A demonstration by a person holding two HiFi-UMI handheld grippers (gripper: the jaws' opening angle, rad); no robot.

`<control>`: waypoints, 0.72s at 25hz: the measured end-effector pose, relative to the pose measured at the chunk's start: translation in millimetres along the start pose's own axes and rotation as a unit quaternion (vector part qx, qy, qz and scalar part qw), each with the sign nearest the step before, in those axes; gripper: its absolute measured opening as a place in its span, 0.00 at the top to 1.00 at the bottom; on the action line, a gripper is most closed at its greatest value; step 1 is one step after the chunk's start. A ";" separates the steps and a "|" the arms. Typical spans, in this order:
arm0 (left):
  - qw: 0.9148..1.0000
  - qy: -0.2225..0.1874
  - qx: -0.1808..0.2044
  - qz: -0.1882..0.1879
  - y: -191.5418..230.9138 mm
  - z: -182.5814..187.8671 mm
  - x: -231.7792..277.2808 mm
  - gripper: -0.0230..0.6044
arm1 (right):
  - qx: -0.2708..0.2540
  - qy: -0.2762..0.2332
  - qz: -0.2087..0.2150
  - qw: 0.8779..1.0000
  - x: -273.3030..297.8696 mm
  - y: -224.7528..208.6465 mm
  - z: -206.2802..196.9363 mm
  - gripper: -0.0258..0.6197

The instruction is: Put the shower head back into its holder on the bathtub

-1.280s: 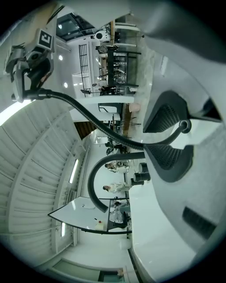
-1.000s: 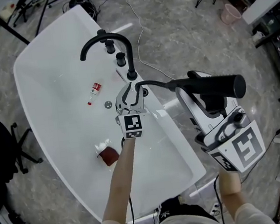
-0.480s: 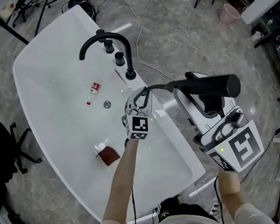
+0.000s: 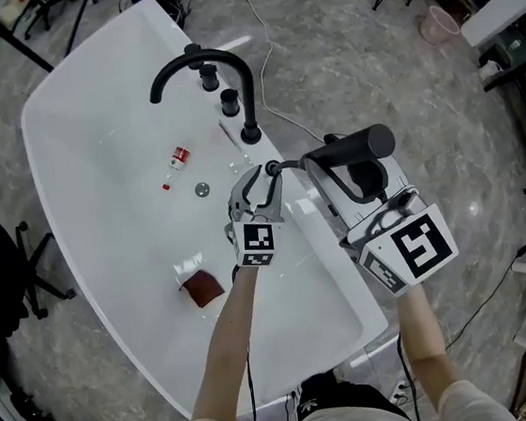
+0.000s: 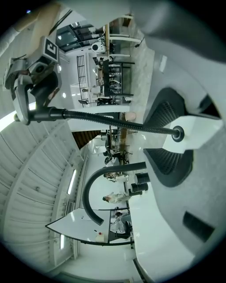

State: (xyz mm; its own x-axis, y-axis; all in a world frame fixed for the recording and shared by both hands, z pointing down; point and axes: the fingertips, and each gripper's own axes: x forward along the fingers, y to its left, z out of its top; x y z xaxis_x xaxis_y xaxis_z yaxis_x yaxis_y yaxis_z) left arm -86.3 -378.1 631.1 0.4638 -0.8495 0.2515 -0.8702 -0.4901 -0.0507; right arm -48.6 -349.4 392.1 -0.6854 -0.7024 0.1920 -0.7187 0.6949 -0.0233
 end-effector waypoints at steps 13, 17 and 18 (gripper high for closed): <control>0.997 -0.009 -0.060 0.056 46.3 -18.9 -13.8 0.82 | 0.071 0.028 -0.015 0.997 65.8 -28.0 -96.8 0.74; 0.995 -0.013 -0.081 0.064 50.1 -24.4 -9.6 0.91 | 0.080 0.046 -0.018 0.996 82.5 -32.2 -133.3 0.74; 0.994 -0.014 -0.085 0.066 50.2 -25.1 -8.6 0.97 | 0.080 0.049 -0.018 0.995 86.6 -32.2 -141.4 0.74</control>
State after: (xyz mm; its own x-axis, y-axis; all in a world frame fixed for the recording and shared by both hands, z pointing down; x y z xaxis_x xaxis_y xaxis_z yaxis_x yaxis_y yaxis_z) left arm -138.1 -390.5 650.6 0.3457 -0.9109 0.2254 -0.9383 -0.3355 0.0835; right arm -68.2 -410.8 548.2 -0.6491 -0.7029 0.2909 -0.7580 0.6299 -0.1692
